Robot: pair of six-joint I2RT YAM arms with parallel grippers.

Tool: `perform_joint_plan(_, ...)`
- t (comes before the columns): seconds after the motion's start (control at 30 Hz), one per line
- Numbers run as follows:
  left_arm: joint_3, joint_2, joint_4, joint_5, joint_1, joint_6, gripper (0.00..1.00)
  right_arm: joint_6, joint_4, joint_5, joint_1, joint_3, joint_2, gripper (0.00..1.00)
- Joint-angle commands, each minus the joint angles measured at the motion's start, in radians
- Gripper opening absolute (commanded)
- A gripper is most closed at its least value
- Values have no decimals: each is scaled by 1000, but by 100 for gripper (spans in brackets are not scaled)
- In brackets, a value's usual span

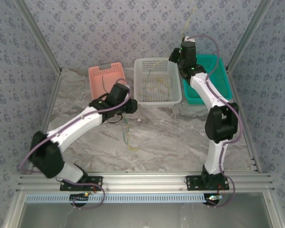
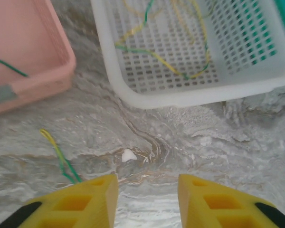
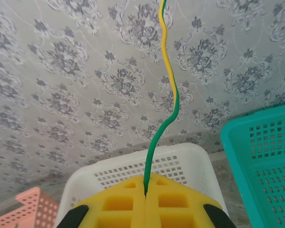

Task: Untangle the cables
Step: Place the cable in the container.

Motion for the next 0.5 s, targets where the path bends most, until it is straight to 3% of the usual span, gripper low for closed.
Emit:
perform_joint_plan(0.0, 48, 113, 118, 89, 8, -41, 34, -64, 7, 12, 13, 50, 42, 0)
perform_joint_plan(0.2, 170, 348, 179, 132, 22, -54, 29, -206, -185, -71, 18, 70, 84, 0)
perform_joint_plan(0.47, 218, 412, 183, 112, 40, -37, 26, -357, -750, -115, 22, 473, 309, 0)
